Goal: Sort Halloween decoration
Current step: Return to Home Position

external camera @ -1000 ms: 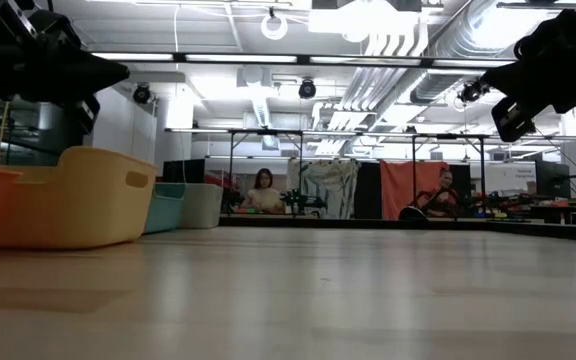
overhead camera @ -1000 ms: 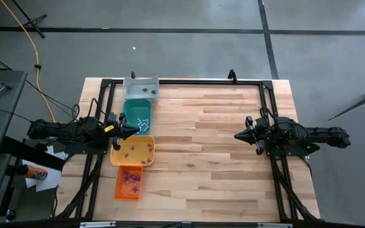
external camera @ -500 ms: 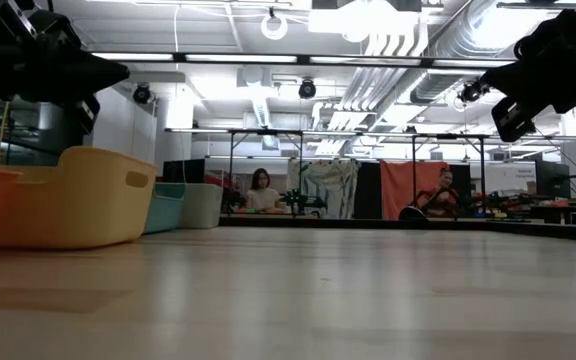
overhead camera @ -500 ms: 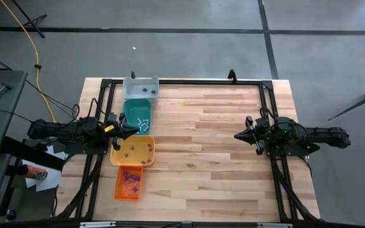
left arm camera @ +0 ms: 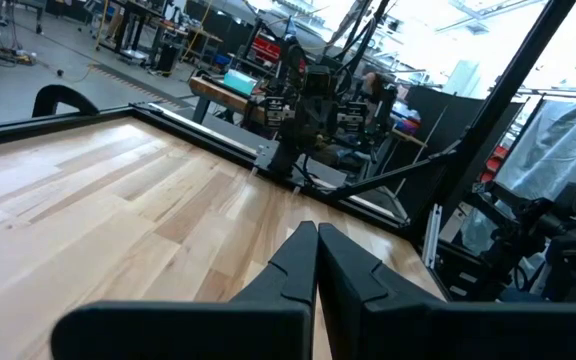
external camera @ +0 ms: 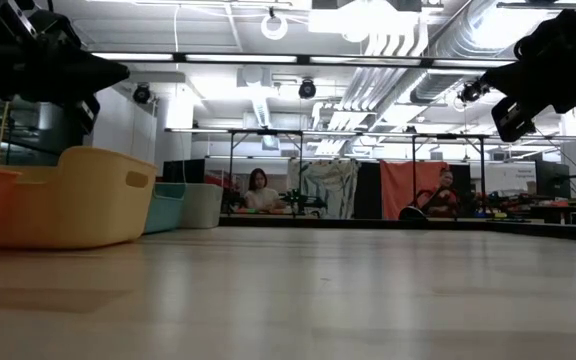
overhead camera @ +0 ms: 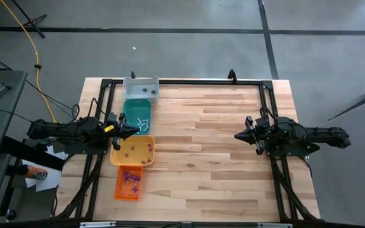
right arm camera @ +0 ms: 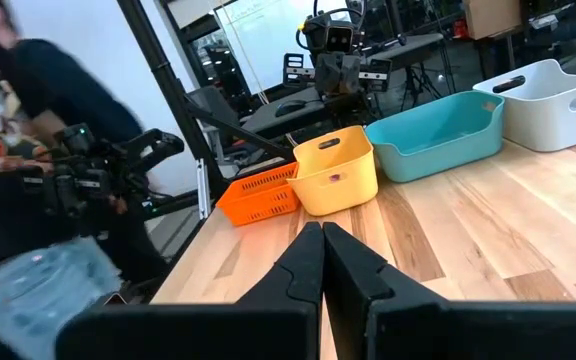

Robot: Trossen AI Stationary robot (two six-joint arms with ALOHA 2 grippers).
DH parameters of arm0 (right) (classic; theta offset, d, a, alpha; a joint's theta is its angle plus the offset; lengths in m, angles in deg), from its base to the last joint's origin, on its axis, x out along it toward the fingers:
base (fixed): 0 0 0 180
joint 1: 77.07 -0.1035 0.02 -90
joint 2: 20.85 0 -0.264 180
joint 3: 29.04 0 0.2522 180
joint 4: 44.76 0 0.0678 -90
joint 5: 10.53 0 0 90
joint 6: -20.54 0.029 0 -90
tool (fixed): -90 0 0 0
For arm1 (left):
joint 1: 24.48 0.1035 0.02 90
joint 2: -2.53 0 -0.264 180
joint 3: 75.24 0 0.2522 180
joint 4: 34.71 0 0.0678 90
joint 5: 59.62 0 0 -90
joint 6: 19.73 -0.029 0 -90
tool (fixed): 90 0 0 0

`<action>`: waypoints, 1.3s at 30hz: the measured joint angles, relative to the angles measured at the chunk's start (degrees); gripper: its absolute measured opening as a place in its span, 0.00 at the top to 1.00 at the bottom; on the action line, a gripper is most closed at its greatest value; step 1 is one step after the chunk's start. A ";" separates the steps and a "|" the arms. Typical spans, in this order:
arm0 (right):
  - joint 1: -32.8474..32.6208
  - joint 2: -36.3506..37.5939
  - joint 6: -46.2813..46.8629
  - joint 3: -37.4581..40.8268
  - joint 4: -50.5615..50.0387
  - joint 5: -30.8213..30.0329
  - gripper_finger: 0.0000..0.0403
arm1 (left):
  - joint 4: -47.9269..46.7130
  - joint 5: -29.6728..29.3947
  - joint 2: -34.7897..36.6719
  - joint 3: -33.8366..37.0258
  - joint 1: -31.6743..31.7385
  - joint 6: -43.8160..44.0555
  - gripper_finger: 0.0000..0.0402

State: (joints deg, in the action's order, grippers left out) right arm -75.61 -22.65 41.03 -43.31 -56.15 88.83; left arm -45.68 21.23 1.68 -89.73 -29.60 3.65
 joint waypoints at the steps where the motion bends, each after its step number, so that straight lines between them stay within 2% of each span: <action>1: 0.00 0.00 0.00 0.00 0.00 0.00 1.00 | 0.00 0.00 0.00 0.01 0.00 0.00 1.00; 15: 0.01 -0.01 0.00 0.00 0.00 -0.01 1.00 | 0.02 0.03 0.00 0.02 0.00 0.00 1.00; 18: 0.02 0.00 0.00 0.00 0.00 0.00 1.00 | 0.04 3.49 0.00 0.02 0.02 0.02 1.00; 20: 0.02 0.00 0.00 0.00 0.00 0.00 1.00 | 0.02 12.15 0.12 0.02 0.02 0.06 1.00; 21: 0.01 -0.02 0.00 0.00 0.00 -0.02 1.00 | 0.09 19.48 0.21 0.02 0.02 0.16 1.00; 22: 0.01 -0.01 0.00 0.00 0.00 -0.02 1.00 | 0.80 27.72 0.22 0.05 0.00 0.43 1.00; 27: 0.02 -0.02 0.00 0.02 0.00 -0.02 1.00 | 4.17 76.79 0.15 0.04 -0.31 0.50 1.00; 29: 0.02 0.00 0.00 0.02 0.00 -0.02 1.00 | 4.46 91.75 0.15 0.04 -0.31 0.50 1.00; 30: 0.02 -0.02 0.00 0.02 0.00 -0.02 1.00 | 4.40 97.15 0.15 0.04 -0.31 0.38 1.00; 31: 0.02 -0.02 0.02 0.02 0.00 -0.02 1.00 | 4.43 98.80 0.15 0.04 -0.43 -0.08 1.00; 32: 0.02 -0.02 0.01 0.02 0.00 -0.02 1.00 | 4.45 98.09 0.26 0.04 -0.71 0.17 1.00; 36: 0.02 0.00 0.00 0.02 0.00 -0.02 1.00 | 3.87 88.38 0.06 0.02 -0.90 0.99 1.00; 39: 0.02 0.00 0.00 0.02 0.00 -0.02 1.00 | 3.97 83.56 0.10 0.02 -0.90 1.00 1.00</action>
State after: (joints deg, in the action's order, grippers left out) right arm -75.59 -22.65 41.03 -43.29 -56.15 88.81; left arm -41.71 104.79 1.79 -89.71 -30.51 4.65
